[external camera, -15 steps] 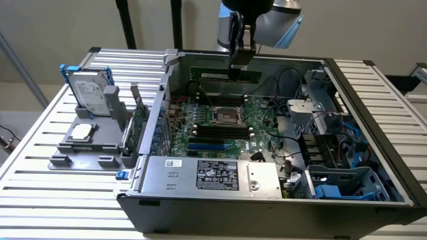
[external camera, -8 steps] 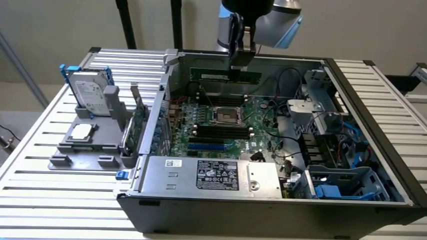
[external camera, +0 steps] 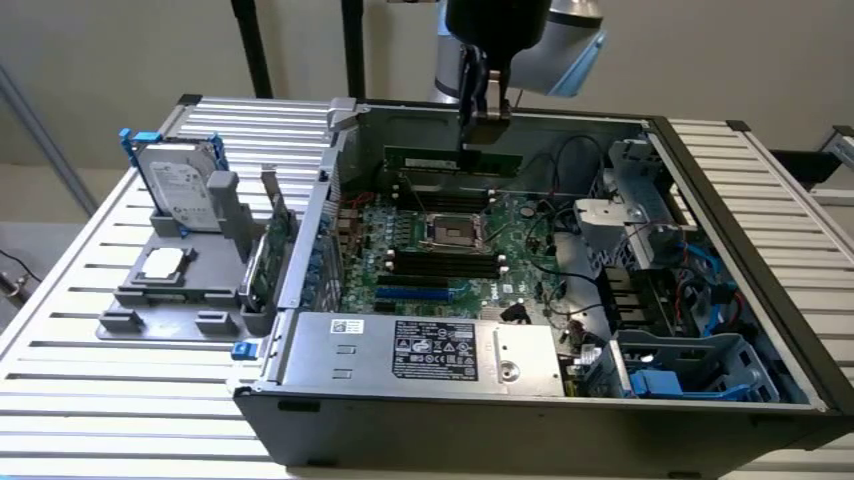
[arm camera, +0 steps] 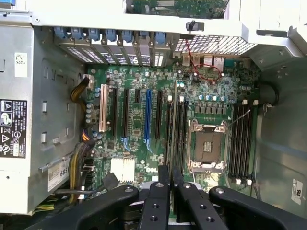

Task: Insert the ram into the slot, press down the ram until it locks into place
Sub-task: 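Insert the ram into the slot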

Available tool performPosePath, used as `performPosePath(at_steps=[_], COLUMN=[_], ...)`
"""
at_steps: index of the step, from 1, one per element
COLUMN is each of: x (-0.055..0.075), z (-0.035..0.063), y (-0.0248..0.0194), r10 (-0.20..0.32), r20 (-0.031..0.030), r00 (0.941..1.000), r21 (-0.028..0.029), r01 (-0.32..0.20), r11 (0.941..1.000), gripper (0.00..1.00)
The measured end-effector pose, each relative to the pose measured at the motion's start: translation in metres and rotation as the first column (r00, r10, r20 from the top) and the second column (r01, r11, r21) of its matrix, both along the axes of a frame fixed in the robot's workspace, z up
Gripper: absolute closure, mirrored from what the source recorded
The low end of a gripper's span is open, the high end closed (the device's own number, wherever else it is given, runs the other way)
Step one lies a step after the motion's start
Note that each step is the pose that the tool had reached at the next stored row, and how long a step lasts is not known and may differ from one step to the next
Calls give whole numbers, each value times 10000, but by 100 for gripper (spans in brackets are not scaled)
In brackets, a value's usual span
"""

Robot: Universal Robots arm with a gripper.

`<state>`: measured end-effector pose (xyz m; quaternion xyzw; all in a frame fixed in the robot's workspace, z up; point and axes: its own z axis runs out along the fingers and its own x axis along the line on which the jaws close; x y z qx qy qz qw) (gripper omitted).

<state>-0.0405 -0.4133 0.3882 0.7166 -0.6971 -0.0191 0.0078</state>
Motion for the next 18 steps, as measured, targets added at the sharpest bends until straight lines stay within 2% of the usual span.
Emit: performPosePath(at_steps=[8,18], x=[111,146], z=[-146,-327], y=[36,45], r10=[39,45], r20=[0,0], r00=[10000,10000], r21=[-3,-4], r01=[-39,-45], r11=[10000,10000], gripper=[87,87])
